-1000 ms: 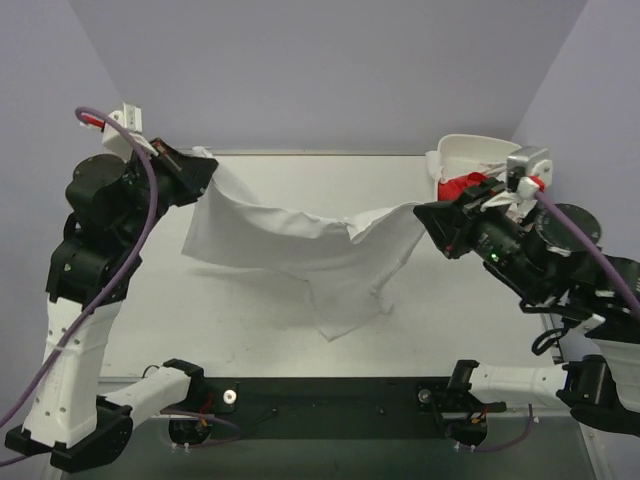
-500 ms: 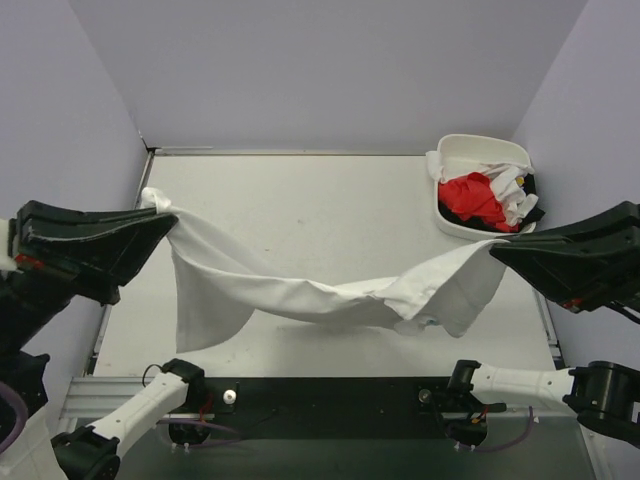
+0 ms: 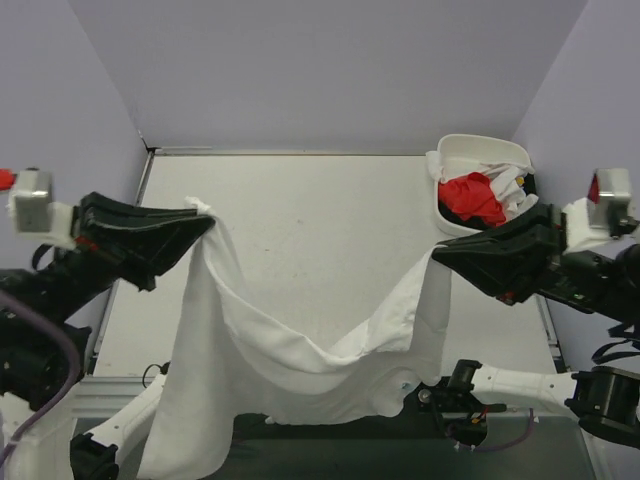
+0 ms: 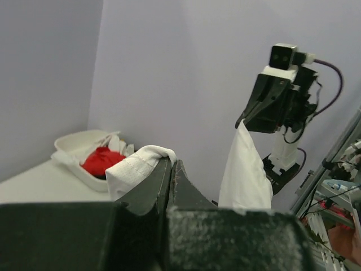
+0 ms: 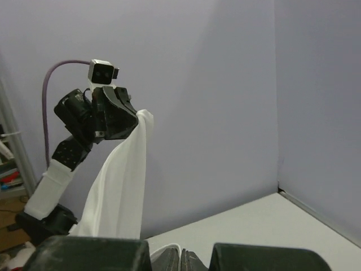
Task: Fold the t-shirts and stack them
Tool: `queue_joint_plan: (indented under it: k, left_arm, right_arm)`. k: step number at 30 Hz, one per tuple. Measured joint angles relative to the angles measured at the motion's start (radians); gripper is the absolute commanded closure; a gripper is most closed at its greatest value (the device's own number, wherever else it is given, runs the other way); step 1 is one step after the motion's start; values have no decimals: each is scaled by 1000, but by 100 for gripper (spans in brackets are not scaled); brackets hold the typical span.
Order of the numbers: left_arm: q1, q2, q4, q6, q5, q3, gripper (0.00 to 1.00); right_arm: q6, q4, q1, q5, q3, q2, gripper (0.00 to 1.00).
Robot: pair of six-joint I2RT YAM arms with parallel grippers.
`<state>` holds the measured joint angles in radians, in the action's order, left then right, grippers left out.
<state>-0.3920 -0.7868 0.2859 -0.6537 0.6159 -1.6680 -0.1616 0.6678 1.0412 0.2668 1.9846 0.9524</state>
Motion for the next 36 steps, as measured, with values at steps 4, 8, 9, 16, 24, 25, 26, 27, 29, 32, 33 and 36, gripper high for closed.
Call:
queue_joint_plan:
  k: [4, 8, 9, 16, 24, 25, 26, 27, 29, 32, 33, 36]
  left_arm:
    - [0, -10, -13, -14, -54, 232, 100]
    - [0, -35, -35, -16, -130, 418, 100]
    - [0, -42, -43, -18, -145, 453, 100]
    - [21, -124, -98, -34, -317, 709, 100]
    - [227, -324, -110, -69, -396, 788, 100]
    - [253, -343, -106, -71, -396, 785, 100]
    - [273, -356, -99, -72, -394, 777, 100]
    - [286, -364, -86, -72, -391, 762, 100]
    - [296, -365, -69, -71, -373, 715, 100]
    - [295, -351, -52, -71, -335, 598, 100]
    - [295, -343, -49, -70, -321, 558, 100]
    - [291, -298, -44, -68, -280, 434, 100]
  right_arm:
    - [17, -24, 0, -160, -172, -17, 100]
    - [32, -40, -73, -340, -286, 9, 100]
    - [26, -44, -117, -346, -306, 18, 100]
    - [-82, -183, -565, -257, -596, 124, 100]
    - [-152, -293, -774, -138, -657, 469, 100]
    - [-154, -304, -777, -129, -648, 504, 100]
    - [-156, -312, -777, -119, -639, 530, 100]
    - [-157, -315, -777, -110, -627, 550, 100]
    - [-156, -317, -777, -95, -597, 569, 100]
    - [-154, -323, -776, -67, -534, 563, 100]
    - [-150, -328, -771, -57, -513, 547, 100]
    - [-133, -327, -755, -40, -482, 463, 100]
